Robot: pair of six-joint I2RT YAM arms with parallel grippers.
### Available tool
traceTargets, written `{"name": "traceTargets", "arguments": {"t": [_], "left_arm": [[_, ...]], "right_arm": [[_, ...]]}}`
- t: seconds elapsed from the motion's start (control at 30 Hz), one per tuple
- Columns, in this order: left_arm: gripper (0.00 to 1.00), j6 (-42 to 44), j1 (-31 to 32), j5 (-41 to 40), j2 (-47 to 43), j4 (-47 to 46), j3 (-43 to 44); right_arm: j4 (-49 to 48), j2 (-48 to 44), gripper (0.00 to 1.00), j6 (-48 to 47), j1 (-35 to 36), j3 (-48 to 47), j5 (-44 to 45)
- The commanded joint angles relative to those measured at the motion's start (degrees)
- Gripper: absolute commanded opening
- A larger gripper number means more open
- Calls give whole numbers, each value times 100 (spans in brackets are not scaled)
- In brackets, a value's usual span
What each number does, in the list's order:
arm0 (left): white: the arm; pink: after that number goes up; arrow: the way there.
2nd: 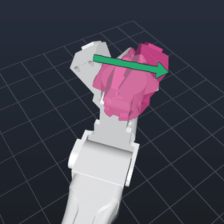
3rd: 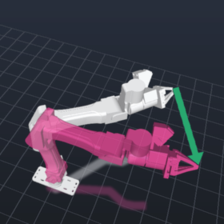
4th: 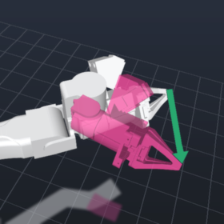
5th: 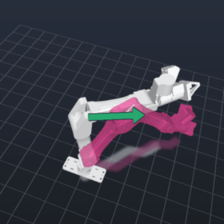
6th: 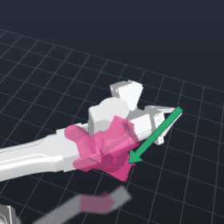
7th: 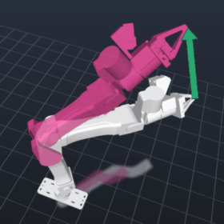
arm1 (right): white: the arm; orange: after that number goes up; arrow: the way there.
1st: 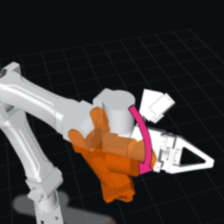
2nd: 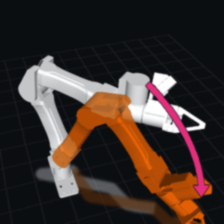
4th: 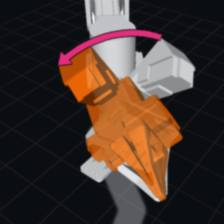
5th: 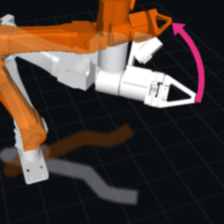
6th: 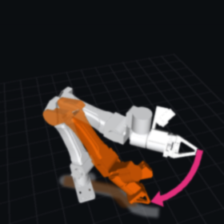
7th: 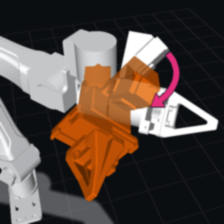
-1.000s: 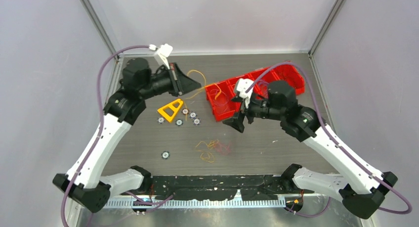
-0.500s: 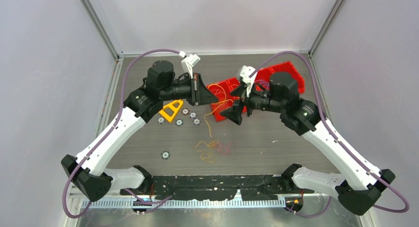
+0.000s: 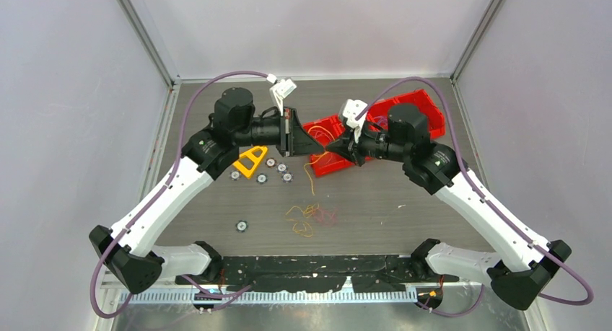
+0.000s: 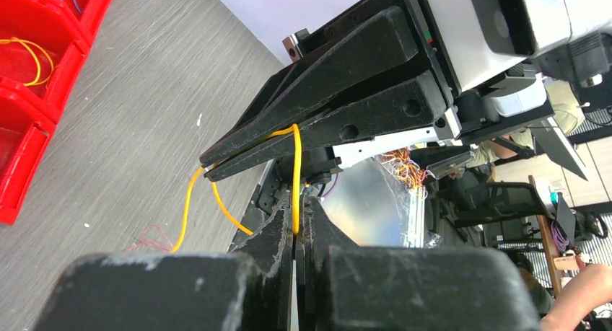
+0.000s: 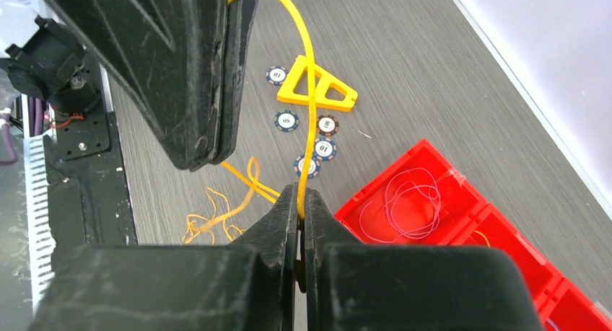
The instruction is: Untangle the cables
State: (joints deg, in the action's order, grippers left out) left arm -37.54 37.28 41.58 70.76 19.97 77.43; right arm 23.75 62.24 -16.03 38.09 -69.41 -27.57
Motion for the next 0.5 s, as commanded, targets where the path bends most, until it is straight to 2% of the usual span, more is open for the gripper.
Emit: {"name": "traceTargets", "arguments": {"t": [0.0, 0.03, 0.1, 0.13, 0.17, 0.2, 0.3, 0.47], "left_arm": [[0, 2, -197, 106, -124, -251, 185], [15, 32, -312, 23, -125, -204, 177], [51, 85, -518, -109, -115, -106, 178], [78, 96, -645, -180, -126, -24, 182], [96, 128, -754, -245, -136, 18, 170], [99, 173, -871, -273, -155, 55, 156], [100, 343, -1132, -410, -298, 158, 55], [100, 773, -1257, -721, -626, 362, -133]], "right_arm": [[104, -286, 5, -393, -171, 11, 13], [109, -356, 6, -357, -232, 22, -1], [123, -364, 5, -251, -483, -3, -25], [118, -345, 5, -207, -732, -60, -49], [112, -278, 5, -106, -864, -102, -109], [77, -236, 6, -47, -1174, -190, -143], [-206, 57, 5, 175, -1798, -352, -78], [-829, 643, 5, 25, -2208, -323, 788]]}}
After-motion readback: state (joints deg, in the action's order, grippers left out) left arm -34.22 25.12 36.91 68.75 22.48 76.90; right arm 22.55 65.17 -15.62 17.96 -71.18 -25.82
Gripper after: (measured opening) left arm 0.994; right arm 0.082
